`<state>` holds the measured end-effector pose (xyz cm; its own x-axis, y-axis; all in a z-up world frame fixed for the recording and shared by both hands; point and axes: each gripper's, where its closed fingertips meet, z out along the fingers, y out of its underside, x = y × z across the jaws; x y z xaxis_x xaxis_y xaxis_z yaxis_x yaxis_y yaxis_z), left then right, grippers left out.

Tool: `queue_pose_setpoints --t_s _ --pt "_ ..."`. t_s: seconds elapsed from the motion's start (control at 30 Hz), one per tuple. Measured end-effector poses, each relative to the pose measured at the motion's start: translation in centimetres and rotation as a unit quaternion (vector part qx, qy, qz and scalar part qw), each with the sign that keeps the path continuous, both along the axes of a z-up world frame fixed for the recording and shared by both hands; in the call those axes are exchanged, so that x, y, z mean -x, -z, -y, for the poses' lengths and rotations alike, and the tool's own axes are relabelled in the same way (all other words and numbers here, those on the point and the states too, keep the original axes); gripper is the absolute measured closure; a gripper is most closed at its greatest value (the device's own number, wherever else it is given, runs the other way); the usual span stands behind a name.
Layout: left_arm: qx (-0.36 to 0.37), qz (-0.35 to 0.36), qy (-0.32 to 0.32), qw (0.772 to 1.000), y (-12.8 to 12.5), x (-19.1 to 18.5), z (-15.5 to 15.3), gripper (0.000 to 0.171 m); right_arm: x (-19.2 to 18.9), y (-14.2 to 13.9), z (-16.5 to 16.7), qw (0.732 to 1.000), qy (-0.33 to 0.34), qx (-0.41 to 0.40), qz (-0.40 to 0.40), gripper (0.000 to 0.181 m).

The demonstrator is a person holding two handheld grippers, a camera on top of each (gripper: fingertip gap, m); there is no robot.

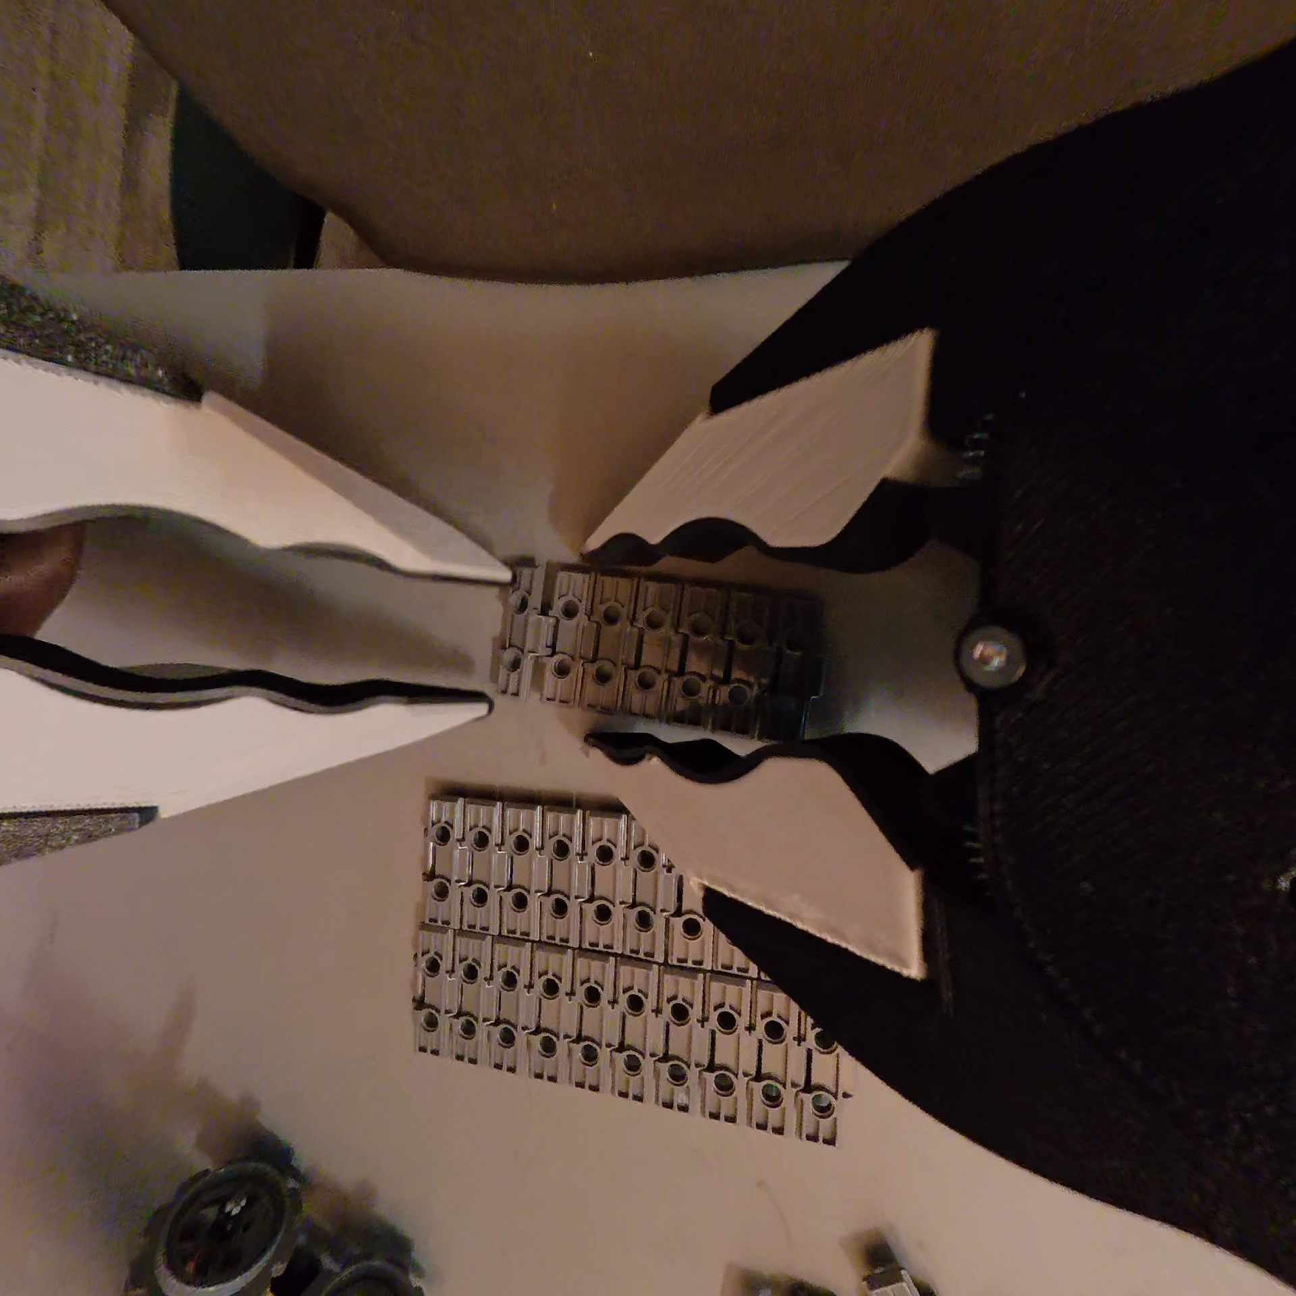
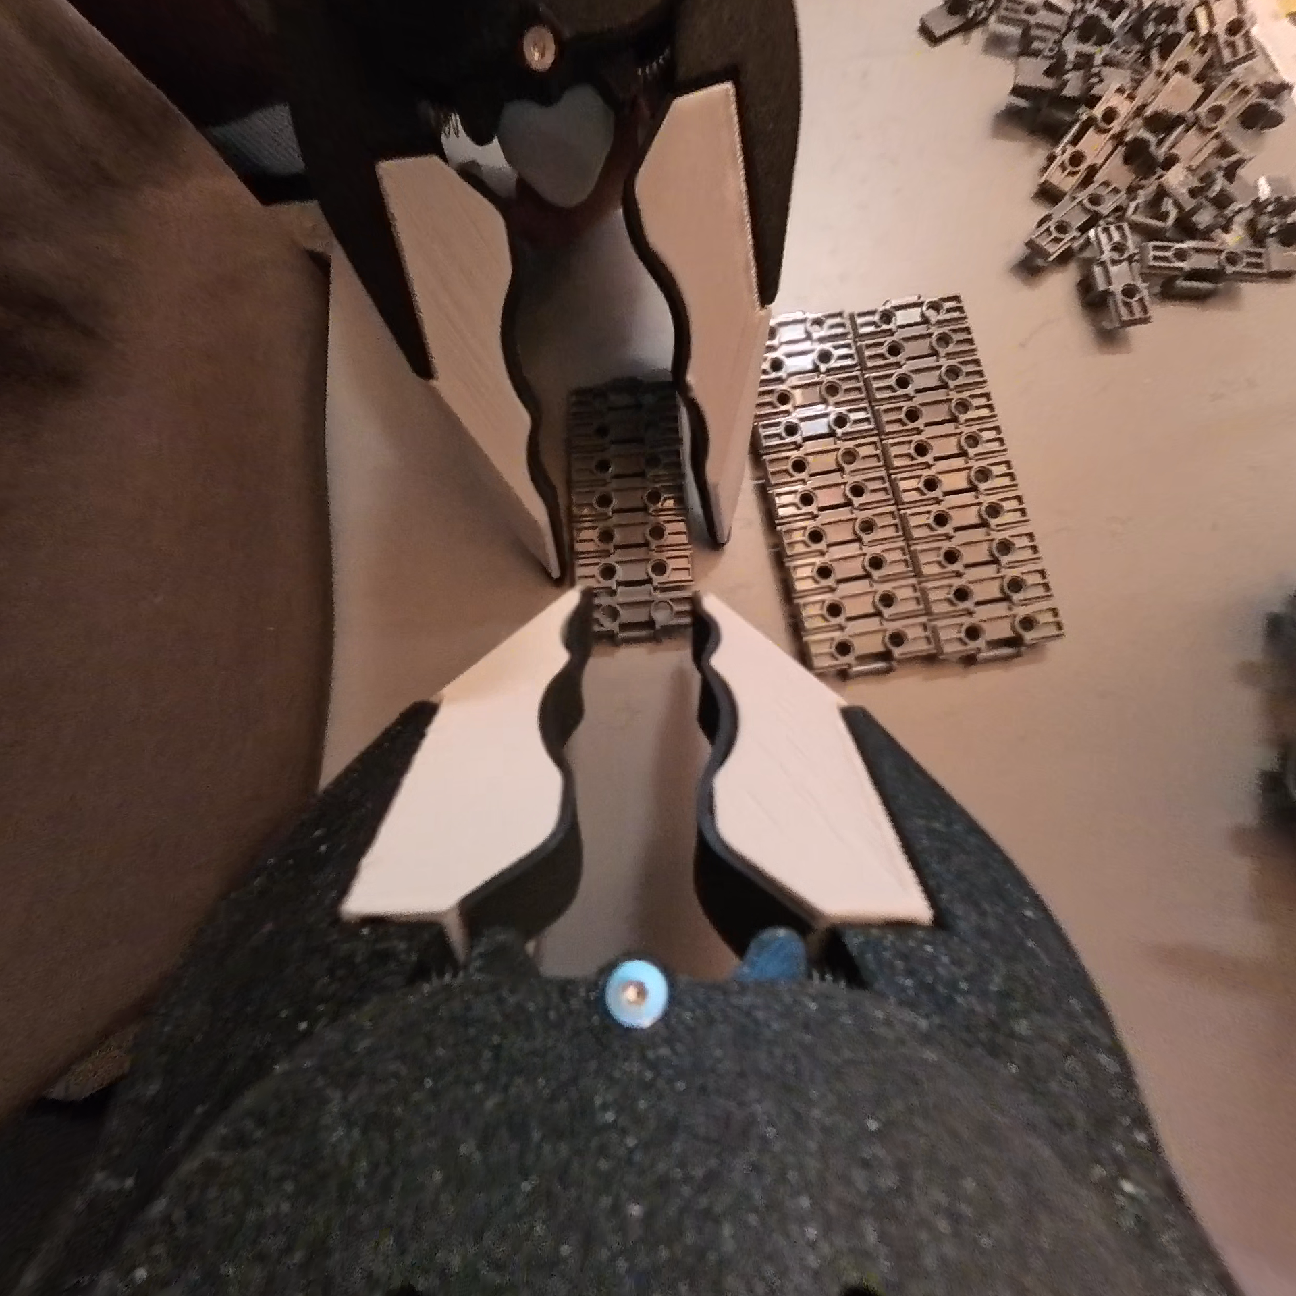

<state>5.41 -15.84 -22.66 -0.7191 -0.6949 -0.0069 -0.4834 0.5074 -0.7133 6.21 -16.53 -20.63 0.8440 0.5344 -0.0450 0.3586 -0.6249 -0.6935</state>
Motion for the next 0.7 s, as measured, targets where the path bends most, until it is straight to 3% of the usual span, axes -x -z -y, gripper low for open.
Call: queue_pose_setpoints --t_s 0.17,0.43,0.6,0.7 --pt "0.002 0.001 0.001 1.000 0.0 0.1 0.1 0.129 -0.4 -0.9 -0.7 0.999 0.014 -0.046 0.016 0.181" --pt "0.022 0.014 0.000 1.000 -0.8 0.0 0.1 0.125 -3.8 -3.4 -1.8 0.975 0.083 -0.162 0.130 0.181" --pt "0.020 0.018 0.005 1.000 -0.8 0.0 0.3 0.122 -2.7 -1.8 -0.9 0.985 0.058 -0.110 0.117 0.181" --pt "0.014 0.022 0.005 1.000 -0.6 -0.1 0.2 0.129 -1.7 -1.2 -0.4 0.992 0.039 -0.087 0.086 0.181"
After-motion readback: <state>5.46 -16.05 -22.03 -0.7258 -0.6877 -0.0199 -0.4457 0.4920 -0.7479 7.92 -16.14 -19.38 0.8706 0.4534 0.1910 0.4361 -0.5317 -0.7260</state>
